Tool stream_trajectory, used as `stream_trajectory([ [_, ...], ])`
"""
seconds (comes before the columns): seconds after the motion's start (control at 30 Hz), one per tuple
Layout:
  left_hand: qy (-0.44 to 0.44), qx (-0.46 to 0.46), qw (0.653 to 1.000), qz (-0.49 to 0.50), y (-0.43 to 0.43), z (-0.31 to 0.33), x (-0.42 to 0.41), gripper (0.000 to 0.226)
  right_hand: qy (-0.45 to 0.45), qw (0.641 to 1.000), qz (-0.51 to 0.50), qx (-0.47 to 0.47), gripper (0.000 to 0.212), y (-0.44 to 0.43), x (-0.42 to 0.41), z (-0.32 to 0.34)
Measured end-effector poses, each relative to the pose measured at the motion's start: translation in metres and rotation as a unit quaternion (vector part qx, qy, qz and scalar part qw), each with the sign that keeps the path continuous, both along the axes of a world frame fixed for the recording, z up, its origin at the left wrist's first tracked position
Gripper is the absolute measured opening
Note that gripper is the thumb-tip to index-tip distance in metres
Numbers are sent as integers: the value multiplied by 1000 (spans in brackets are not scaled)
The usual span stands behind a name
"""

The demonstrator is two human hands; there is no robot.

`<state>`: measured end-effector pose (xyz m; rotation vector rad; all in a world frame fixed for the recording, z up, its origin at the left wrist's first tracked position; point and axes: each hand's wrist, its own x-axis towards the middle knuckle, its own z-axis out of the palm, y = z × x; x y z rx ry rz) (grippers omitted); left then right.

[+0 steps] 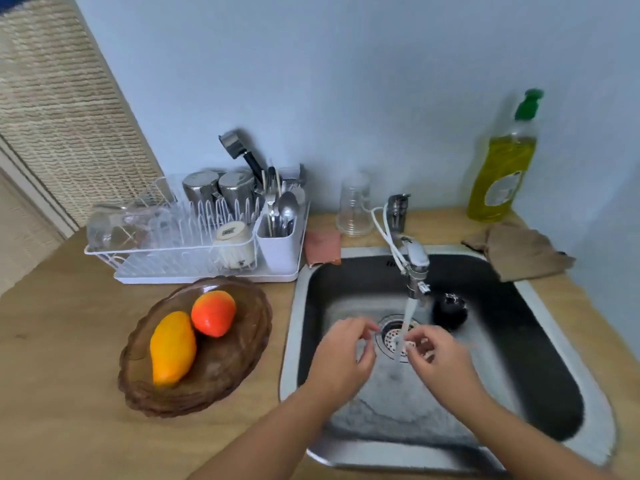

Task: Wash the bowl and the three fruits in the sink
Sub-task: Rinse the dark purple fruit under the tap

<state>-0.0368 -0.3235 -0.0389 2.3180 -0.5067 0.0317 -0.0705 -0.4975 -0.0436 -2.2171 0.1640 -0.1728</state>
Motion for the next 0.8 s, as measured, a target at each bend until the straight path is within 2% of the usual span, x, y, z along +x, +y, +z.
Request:
stream_trajectory([
  [0.13,71,-24,994,-73,-76,-18,-1,22,71,993,-96,5,19,-71,4,-14],
  [0.23,126,-39,988,-75,-127,-31,15,25,111,987,-119,2,38,-105,21,-27],
  [0.4,257,-76,961,60,-191,-67,70,45,151,979,-137,16,62,-139,66,-55],
  [0.53,321,-95,936,110,-215,-97,99,59,206,968,-141,34,76,-155,97,-80],
  [0.63,347,-114,924,114,-226,-112,106,60,221,964,-143,39,74,-162,110,-92],
  [0.8,342,-158,915,144,-233,-121,108,51,196,966,-151,70,49,-165,117,-101],
])
